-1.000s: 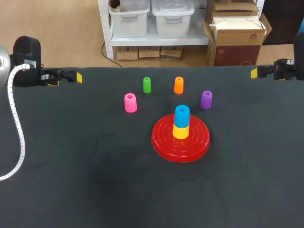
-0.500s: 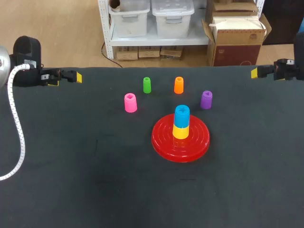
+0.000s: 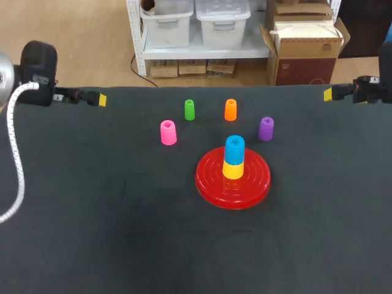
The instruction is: Pick up and stack the cylinders on the red base in this order: pink,purple,orange,green
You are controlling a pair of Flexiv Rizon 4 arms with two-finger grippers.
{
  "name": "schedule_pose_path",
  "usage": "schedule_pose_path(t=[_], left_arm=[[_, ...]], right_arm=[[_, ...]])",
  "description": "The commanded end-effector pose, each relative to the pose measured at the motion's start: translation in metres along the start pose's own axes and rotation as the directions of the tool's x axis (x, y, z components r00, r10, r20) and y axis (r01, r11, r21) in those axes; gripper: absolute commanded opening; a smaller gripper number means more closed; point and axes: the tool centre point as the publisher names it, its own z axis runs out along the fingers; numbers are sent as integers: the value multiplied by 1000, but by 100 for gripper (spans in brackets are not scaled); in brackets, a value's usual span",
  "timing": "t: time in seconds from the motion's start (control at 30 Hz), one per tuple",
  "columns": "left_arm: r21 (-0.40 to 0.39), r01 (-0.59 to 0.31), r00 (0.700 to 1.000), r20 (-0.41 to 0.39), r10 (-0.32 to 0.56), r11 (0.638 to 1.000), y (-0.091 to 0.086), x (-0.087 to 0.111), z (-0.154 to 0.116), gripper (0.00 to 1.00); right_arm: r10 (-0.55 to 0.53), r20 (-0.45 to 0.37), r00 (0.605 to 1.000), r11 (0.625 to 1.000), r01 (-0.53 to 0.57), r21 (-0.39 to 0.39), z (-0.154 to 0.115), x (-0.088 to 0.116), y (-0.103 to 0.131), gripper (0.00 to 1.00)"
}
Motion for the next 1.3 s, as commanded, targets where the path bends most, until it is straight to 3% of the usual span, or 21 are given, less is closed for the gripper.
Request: schedule_pose_path(t=[0.03,0.13,0.2,0.23,0.4,0.53,0.7,0.87,1.17,1.23,1.3], left_arm=[[21,-420,903,-88,420,907,-3,-15,3,100],[51,-595,789,-151,596,802,-13,-14,7,100],[73,-647,741,-173,649,759,-17,-10,11,100],[78,-657,732,-175,659,750,-18,-8,13,100],[80,-627,755,-183,629,775,-13,1,23,100],[79,-636,748,-179,639,768,-13,1,31,100],[81,-576,807,-103,581,814,-25,-7,40,100],[98,-527,844,-57,534,844,-36,-4,46,100],[107,-540,831,-87,549,835,-43,11,50,100],[97,-496,857,-106,505,863,-40,14,50,100],[97,-496,857,-106,505,863,-40,14,50,100]], right_arm=[[0,0,1000,1000,0,0,0,0,0,100],[0,0,1000,1000,0,0,0,0,0,100],[0,0,1000,1000,0,0,0,0,0,100],[0,0,1000,1000,0,0,0,0,0,100],[0,0,1000,1000,0,0,0,0,0,100],[0,0,1000,1000,0,0,0,0,0,100],[0,0,1000,1000,0,0,0,0,0,100],[0,0,1000,1000,0,0,0,0,0,100],[0,0,1000,1000,0,0,0,0,0,100],[0,0,1000,1000,0,0,0,0,0,100],[0,0,1000,1000,0,0,0,0,0,100]])
